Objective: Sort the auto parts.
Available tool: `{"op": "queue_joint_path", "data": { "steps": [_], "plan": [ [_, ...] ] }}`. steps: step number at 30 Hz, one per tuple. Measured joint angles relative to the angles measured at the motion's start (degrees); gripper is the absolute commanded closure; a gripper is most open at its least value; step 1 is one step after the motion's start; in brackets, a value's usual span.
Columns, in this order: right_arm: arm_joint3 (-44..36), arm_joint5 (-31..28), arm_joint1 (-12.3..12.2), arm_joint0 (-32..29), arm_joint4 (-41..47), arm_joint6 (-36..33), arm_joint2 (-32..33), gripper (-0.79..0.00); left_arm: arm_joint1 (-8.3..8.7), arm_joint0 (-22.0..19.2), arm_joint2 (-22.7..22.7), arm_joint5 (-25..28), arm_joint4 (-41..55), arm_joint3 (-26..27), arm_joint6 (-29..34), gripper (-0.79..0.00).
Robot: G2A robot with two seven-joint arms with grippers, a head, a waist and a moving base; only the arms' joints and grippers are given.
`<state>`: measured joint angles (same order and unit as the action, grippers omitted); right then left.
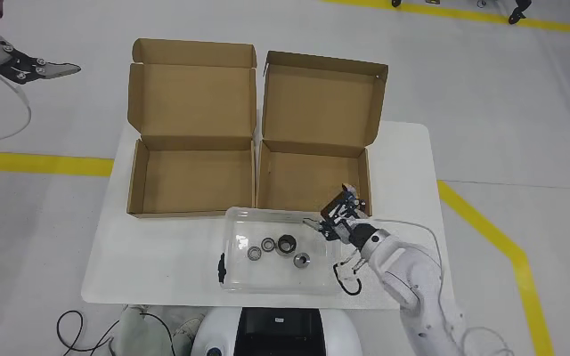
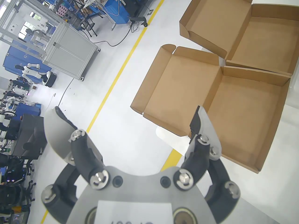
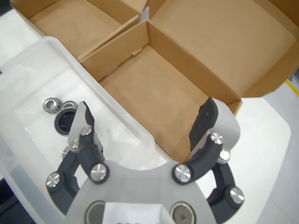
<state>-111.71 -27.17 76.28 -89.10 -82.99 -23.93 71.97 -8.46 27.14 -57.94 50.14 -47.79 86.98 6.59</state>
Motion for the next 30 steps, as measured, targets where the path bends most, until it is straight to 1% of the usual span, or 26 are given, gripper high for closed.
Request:
{"op": "queue_joint_path", "data": {
  "steps": [5, 12, 17, 30],
  "plan": [
    [1.5, -4.0, -0.1, 2.2, 1.4, 0.5, -2.5, -0.785, 0.00, 0.0, 0.0, 0.0, 0.0, 0.0, 0.0, -0.785],
    [2.2, -14.5, -0.7, 5.0, -0.4, -0.2, -6.9, -0.785, 0.00, 0.0, 0.0, 0.0, 0.0, 0.0, 0.0, -0.785],
    [3.3, -19.5, -1.2, 5.8, 1.1, 2.0, -7.9, -0.785, 0.00, 0.0, 0.0, 0.0, 0.0, 0.0, 0.0, -0.785],
    [3.4, -19.9, -1.2, 5.8, 1.4, 2.5, -7.8, -0.785, 0.00, 0.0, 0.0, 0.0, 0.0, 0.0, 0.0, -0.785]
  ]
}}
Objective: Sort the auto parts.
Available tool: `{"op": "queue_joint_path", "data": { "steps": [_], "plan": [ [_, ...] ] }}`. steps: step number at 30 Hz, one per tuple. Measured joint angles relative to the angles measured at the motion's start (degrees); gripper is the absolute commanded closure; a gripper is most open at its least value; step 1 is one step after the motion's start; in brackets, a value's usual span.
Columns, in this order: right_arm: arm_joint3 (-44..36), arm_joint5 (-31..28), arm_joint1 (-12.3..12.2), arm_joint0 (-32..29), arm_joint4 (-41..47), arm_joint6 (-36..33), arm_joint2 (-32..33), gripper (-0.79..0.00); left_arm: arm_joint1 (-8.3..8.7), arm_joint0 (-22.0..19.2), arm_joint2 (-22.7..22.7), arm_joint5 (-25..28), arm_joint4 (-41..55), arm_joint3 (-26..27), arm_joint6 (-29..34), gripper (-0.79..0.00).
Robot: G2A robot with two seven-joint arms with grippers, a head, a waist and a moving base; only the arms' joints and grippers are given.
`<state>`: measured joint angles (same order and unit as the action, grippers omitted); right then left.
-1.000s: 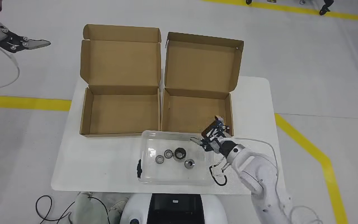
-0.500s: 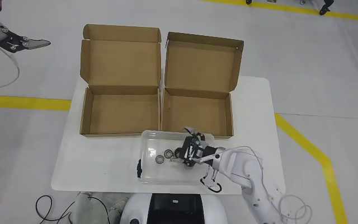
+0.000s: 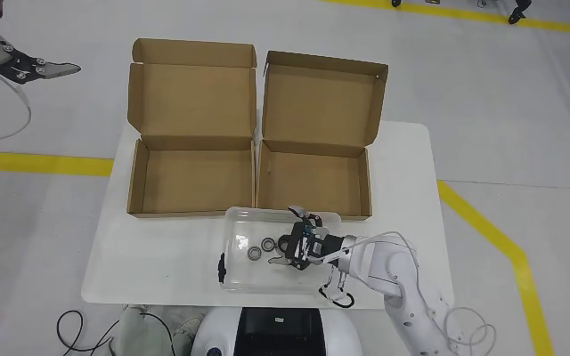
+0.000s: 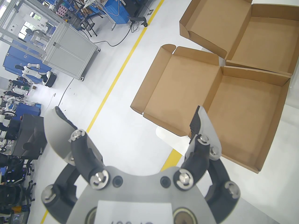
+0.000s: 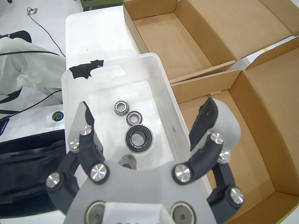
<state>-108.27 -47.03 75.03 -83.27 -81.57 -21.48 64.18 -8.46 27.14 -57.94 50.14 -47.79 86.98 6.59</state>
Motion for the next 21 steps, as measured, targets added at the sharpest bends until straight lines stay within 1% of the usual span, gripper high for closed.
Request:
{"op": "queue_joint_path", "data": {
  "steps": [5, 13, 17, 20, 21],
  "plan": [
    [0.1, 0.1, -0.2, 0.1, -0.9, 0.7, -0.5, -0.785, 0.00, 0.0, 0.0, 0.0, 0.0, 0.0, 0.0, -0.785],
    [1.1, -3.7, -1.2, 0.5, -3.2, 0.9, -1.1, -0.785, 0.00, 0.0, 0.0, 0.0, 0.0, 0.0, 0.0, -0.785],
    [1.5, -2.6, -1.4, 0.1, -3.7, 0.4, -1.6, -0.785, 0.00, 0.0, 0.0, 0.0, 0.0, 0.0, 0.0, -0.785],
    [1.8, -1.3, -1.6, -0.3, -3.9, 0.2, -1.9, -0.659, 0.00, 0.0, 0.0, 0.0, 0.0, 0.0, 0.0, -0.785],
    [1.9, -0.9, -1.7, -0.4, -3.9, 0.0, -2.0, -0.643, 0.00, 0.0, 0.0, 0.0, 0.0, 0.0, 0.0, -0.785]
  ]
}}
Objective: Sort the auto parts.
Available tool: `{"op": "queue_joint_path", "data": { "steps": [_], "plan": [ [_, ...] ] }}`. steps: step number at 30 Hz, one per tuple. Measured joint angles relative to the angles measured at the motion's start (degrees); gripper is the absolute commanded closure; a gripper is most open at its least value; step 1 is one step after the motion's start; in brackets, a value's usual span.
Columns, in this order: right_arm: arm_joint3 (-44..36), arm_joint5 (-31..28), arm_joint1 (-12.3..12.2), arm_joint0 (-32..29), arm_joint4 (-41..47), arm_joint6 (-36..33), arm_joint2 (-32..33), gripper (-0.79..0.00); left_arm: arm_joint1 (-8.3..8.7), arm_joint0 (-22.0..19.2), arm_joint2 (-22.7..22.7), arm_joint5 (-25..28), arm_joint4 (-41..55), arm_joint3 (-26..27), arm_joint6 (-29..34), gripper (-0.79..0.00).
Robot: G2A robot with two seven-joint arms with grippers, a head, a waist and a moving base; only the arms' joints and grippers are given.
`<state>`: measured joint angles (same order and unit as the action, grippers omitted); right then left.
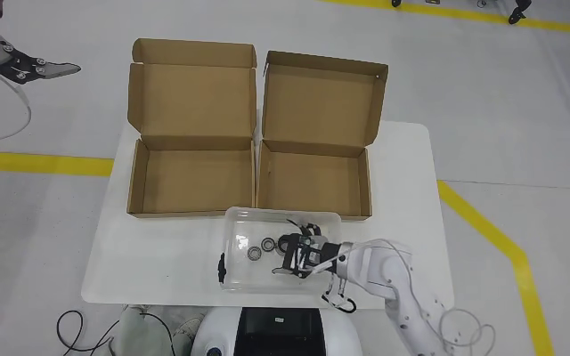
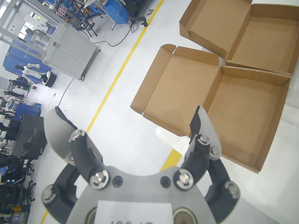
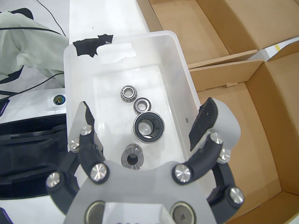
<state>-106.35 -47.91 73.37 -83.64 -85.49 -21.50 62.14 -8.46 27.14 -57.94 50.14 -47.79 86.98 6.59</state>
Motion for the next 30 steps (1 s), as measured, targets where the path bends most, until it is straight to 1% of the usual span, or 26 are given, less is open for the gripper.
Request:
{"op": "queue_joint_path", "data": {
  "steps": [4, 6, 8, 11, 18, 23, 30],
  "plan": [
    [0.2, 1.0, -0.2, 0.0, 0.1, -1.6, -0.8, -0.610, 0.00, 0.0, 0.0, 0.0, 0.0, 0.0, 0.0, -0.785],
    [0.4, 1.6, -0.2, 0.2, 0.2, -3.1, -1.3, -0.563, 0.00, 0.0, 0.0, 0.0, 0.0, 0.0, 0.0, -0.785],
    [0.6, 2.5, -0.2, 0.3, 0.5, -4.5, -1.8, -0.566, 0.00, 0.0, 0.0, 0.0, 0.0, 0.0, 0.0, -0.785],
    [1.2, 3.9, -0.2, 0.8, 1.2, -7.1, -2.7, -0.597, 0.00, 0.0, 0.0, 0.0, 0.0, 0.0, 0.0, -0.785],
    [2.1, 6.4, -0.2, 1.9, 2.4, -10.8, -4.1, -0.650, 0.00, 0.0, 0.0, 0.0, 0.0, 0.0, 0.0, -0.785],
    [3.0, 8.0, -0.3, 2.3, 3.1, -13.0, -4.6, -0.650, 0.00, 0.0, 0.0, 0.0, 0.0, 0.0, 0.0, -0.785],
    [6.1, 9.1, -0.2, 4.2, 4.3, -13.6, -5.9, -0.637, 0.00, 0.0, 0.0, 0.0, 0.0, 0.0, 0.0, -0.785]
  ]
}}
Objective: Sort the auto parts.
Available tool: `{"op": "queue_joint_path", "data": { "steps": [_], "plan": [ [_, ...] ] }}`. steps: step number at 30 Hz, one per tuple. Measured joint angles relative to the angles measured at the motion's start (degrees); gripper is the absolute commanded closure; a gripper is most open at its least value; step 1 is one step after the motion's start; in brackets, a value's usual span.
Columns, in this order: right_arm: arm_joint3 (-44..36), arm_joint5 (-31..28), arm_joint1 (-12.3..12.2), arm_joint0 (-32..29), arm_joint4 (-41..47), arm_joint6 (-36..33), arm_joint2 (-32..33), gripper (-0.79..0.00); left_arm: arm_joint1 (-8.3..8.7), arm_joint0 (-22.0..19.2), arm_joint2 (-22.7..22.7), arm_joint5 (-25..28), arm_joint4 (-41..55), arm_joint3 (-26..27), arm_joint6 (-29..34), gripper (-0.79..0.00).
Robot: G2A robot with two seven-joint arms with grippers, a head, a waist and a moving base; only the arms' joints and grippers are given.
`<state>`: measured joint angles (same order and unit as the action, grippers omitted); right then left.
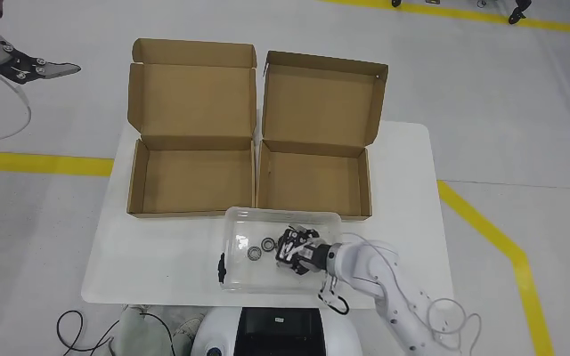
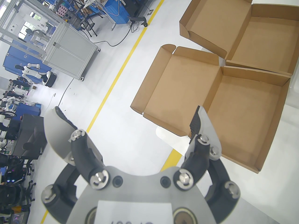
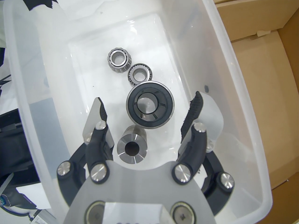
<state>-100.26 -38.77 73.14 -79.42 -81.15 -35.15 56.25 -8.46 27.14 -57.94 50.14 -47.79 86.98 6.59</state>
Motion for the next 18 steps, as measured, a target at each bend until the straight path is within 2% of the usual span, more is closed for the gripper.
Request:
{"op": "queue_joint_path", "data": {
  "steps": [9, 12, 14, 15, 16, 17, 18],
  "plan": [
    [4.3, 0.9, 0.4, 3.2, 1.5, -0.4, -2.7, -0.579, 0.00, 0.0, 0.0, 0.0, 0.0, 0.0, 0.0, -0.785],
    [5.4, 1.0, 0.5, 4.0, 2.0, -0.1, -3.3, -0.517, 0.00, 0.0, 0.0, 0.0, 0.0, 0.0, 0.0, -0.785],
    [5.8, 1.1, 0.5, 4.3, 2.1, -0.2, -3.6, -0.382, 0.00, 0.0, 0.0, 0.0, 0.0, 0.0, 0.0, -0.785],
    [5.9, 1.3, 0.5, 4.5, 2.2, -0.3, -3.7, -0.339, 0.00, 0.0, 0.0, 0.0, 0.0, 0.0, 0.0, -0.785],
    [6.0, 1.4, 0.5, 4.6, 2.2, -0.4, -3.8, -0.256, 0.00, 0.0, 0.0, 0.0, 0.0, 0.0, 0.0, -0.785],
    [6.0, 1.6, 0.4, 4.6, 2.2, -0.6, -3.9, -0.095, 0.00, 0.0, 0.0, 0.0, 0.0, 0.0, 0.0, -0.785],
    [5.9, 1.7, 0.4, 4.6, 2.2, -0.7, -3.9, 0.000, 0.00, 0.0, 0.0, 0.0, 0.0, 0.0, 0.0, -0.785]
  ]
}}
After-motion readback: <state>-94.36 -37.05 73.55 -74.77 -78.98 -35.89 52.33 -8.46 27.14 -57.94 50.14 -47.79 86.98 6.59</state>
